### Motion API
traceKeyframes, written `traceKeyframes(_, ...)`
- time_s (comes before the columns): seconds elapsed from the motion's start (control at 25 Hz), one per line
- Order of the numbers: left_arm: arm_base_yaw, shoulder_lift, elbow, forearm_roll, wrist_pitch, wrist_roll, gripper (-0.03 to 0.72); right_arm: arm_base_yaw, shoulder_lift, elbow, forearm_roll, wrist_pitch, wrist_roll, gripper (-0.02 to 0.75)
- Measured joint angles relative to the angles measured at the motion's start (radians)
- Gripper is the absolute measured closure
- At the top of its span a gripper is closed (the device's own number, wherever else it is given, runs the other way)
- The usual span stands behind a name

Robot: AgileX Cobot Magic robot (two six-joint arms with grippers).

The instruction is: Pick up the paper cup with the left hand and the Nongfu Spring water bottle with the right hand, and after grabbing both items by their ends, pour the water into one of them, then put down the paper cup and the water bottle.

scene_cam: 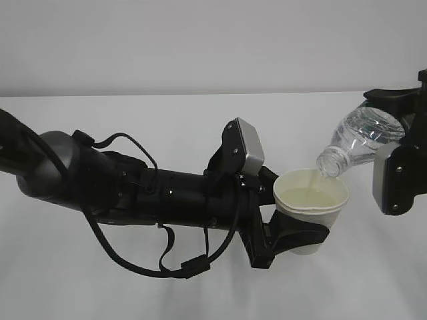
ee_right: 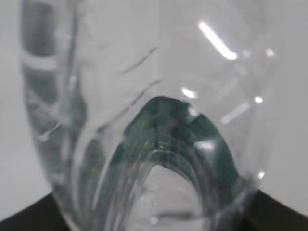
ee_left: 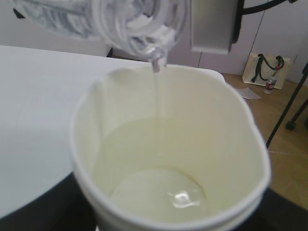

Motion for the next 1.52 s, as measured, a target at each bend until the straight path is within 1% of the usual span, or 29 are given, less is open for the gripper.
traceKeyframes(1.52, 0.0, 0.0, 0.0, 0.0, 0.01, 0.0, 0.207, 0.0, 0.0, 0.0, -0.001, -0.001, -0.002, 0.313)
